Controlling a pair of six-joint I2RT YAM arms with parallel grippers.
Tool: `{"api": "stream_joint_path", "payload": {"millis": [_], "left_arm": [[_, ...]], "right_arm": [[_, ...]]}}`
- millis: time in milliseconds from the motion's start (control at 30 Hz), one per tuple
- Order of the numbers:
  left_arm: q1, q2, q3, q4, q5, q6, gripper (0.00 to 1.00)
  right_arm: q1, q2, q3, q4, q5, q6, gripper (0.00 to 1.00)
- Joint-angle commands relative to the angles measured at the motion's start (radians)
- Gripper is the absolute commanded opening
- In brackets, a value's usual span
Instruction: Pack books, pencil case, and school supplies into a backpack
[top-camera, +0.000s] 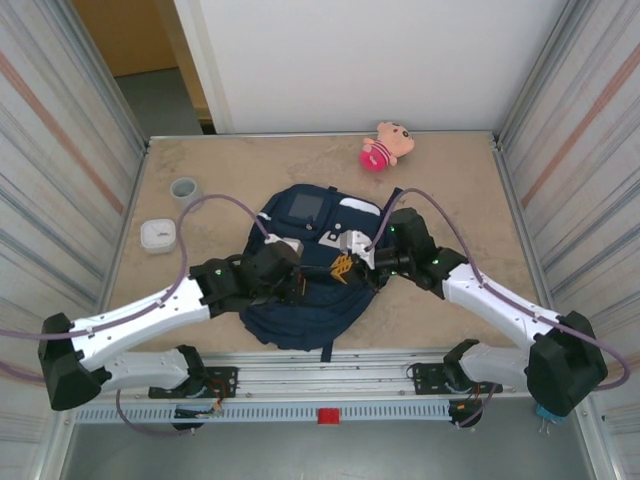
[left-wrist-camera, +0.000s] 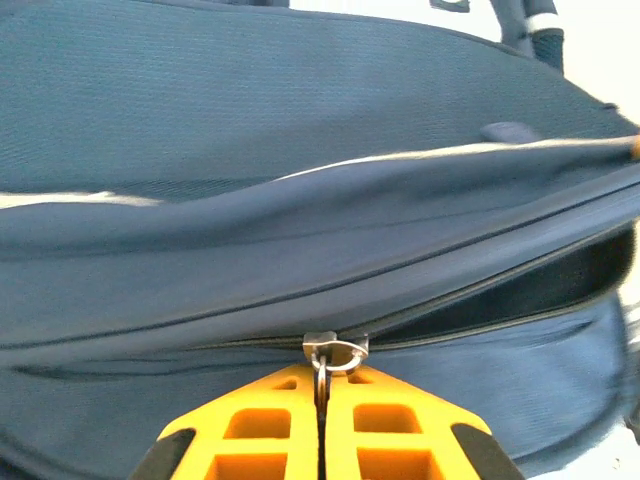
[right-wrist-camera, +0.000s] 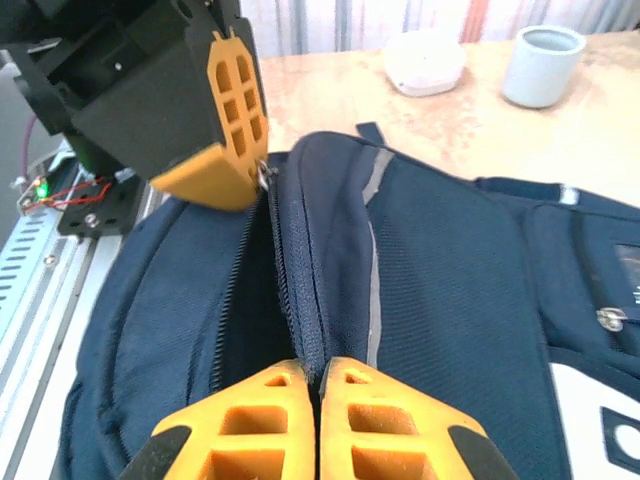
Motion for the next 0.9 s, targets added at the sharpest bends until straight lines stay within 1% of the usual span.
{"api": "stream_joint_path", "payload": {"millis": [0,100,133,167,233,333,367,400,467,500,600,700,767,833,867], "left_arm": [[0.051,-0.103,-0.059,-0.094,-0.073,0.019,0.0],[0.065,-0.159,-0.101,-0.011,-0.033,0.072,0.0],[0.065,-0.17,-0.116,0.029,-0.014,0.094,0.0],[0.065,-0.174,-0.124,0.069,0.013,0.118,0.0],[0.065,-0.17,-0.123,0.129,0.055,0.145,0.0],[0.065,-0.147,-0.112,0.195,0.133,0.177,0.0],[0.065,-0.139,-0.107,0.209,0.15,0.181,0.0],[0.065,-0.134,-0.103,0.216,0.159,0.185,0.0],[0.063,-0.124,-0.096,0.231,0.181,0.194,0.0],[0.063,-0.12,-0.095,0.236,0.192,0.2,0.0],[0.058,-0.112,-0.093,0.241,0.218,0.207,0.0],[0.048,-0.112,-0.091,0.249,0.229,0.209,0.0],[0.041,-0.115,-0.096,0.261,0.233,0.22,0.0],[0.038,-0.118,-0.098,0.246,0.213,0.229,0.0],[0.038,-0.119,-0.098,0.222,0.18,0.229,0.0]], "right_arm": [[-0.073,-0.059,0.012,-0.082,0.015,-0.004,0.0],[-0.086,-0.059,0.043,-0.18,0.092,-0.037,0.0],[-0.084,-0.058,0.049,-0.195,0.112,-0.037,0.05],[-0.083,-0.058,0.052,-0.196,0.127,-0.022,0.15],[-0.046,-0.066,0.058,-0.184,0.166,0.017,0.44],[0.095,-0.093,0.053,-0.142,0.299,0.039,0.62],[0.151,-0.093,0.053,-0.128,0.333,0.031,0.67],[0.193,-0.09,0.053,-0.115,0.361,0.025,0.69],[0.261,-0.066,0.06,-0.077,0.407,0.027,0.71],[0.273,-0.051,0.064,-0.06,0.416,0.033,0.71],[0.289,0.017,0.09,-0.024,0.411,0.05,0.71],[0.294,0.093,0.13,-0.022,0.387,0.052,0.68],[0.293,0.128,0.141,-0.007,0.352,0.053,0.61],[0.29,0.146,0.147,0.006,0.321,0.05,0.47],[0.286,0.147,0.152,-0.004,0.305,0.041,0.36]]}}
